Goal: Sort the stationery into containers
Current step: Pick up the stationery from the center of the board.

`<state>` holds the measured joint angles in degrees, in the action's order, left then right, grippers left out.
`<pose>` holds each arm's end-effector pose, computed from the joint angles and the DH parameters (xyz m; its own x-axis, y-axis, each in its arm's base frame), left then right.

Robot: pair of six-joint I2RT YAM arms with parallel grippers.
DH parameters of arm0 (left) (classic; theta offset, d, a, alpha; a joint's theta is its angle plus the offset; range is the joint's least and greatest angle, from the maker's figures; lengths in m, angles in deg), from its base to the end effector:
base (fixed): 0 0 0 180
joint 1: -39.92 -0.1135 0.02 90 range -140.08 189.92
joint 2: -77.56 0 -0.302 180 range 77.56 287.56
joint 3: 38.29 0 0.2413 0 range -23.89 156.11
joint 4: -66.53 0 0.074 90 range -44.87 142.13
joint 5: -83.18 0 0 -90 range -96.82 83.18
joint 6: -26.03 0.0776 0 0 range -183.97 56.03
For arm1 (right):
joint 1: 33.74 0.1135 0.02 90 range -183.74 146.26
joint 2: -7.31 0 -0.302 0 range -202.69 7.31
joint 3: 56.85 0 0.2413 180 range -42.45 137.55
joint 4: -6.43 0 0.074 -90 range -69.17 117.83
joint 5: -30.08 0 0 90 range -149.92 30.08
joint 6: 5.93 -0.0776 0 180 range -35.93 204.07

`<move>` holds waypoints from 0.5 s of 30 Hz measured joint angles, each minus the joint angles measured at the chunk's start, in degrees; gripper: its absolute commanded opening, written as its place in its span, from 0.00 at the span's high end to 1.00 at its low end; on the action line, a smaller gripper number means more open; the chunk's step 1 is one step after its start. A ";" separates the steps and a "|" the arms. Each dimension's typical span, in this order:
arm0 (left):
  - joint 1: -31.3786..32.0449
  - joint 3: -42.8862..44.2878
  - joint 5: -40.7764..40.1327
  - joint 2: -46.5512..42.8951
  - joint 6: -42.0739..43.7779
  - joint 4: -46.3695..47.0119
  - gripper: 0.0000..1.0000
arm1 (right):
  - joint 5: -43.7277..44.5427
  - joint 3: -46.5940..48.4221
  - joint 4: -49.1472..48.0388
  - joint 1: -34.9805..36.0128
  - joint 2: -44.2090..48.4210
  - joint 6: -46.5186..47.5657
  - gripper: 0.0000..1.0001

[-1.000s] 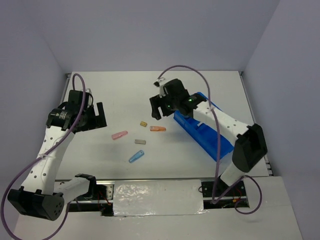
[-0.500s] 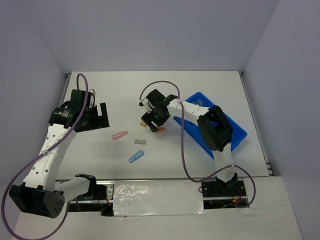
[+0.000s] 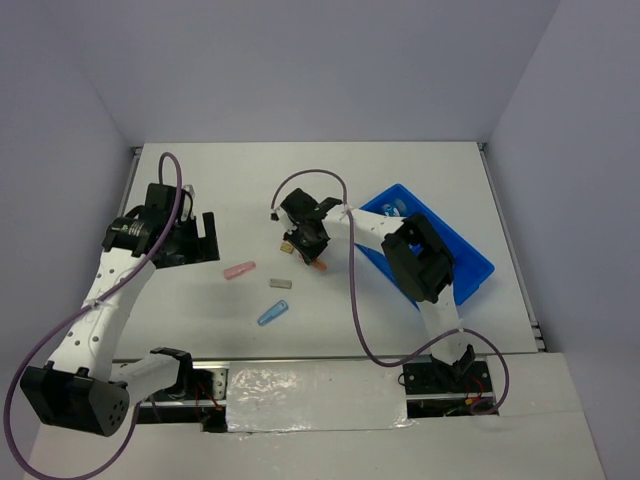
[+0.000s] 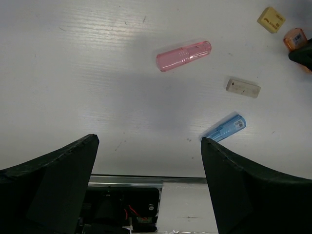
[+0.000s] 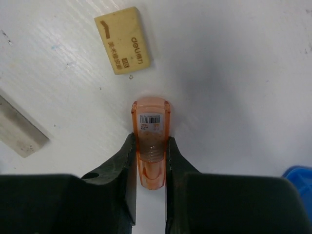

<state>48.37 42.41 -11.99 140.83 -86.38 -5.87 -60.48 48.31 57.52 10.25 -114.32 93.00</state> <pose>0.2001 -0.0227 0.3316 -0.7851 -0.2672 -0.5588 -0.2208 0.9636 -0.1506 0.3359 0.3253 0.1621 -0.5487 -0.7454 -0.3785 -0.7920 0.6085 -0.0503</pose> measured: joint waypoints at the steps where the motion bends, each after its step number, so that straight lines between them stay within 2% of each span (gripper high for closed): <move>1: 0.00 0.00 0.00 0.00 0.02 -0.02 0.01 | 0.33 -0.09 -0.07 -0.07 0.28 -0.81 0.90; 5: 0.00 0.00 -0.02 -0.02 0.00 0.20 0.01 | 0.44 -4.00 -1.11 -0.83 5.09 -7.48 0.89; 8: 0.00 -0.33 -0.02 -0.11 -0.11 0.70 0.01 | 0.44 -10.14 -1.42 -4.79 16.79 -17.66 0.88; 10: 0.00 -0.79 -0.04 -0.11 -0.35 1.05 0.01 | 1.51 -14.14 -2.40 -10.62 26.64 -25.05 0.87; 15: 0.00 -1.07 -0.81 0.72 -2.14 1.22 0.01 | 9.27 -28.79 -5.57 -31.87 49.57 -41.48 0.84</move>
<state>48.37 41.34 -12.80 141.55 -88.52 -4.64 -51.21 19.52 51.95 -21.62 -64.74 51.52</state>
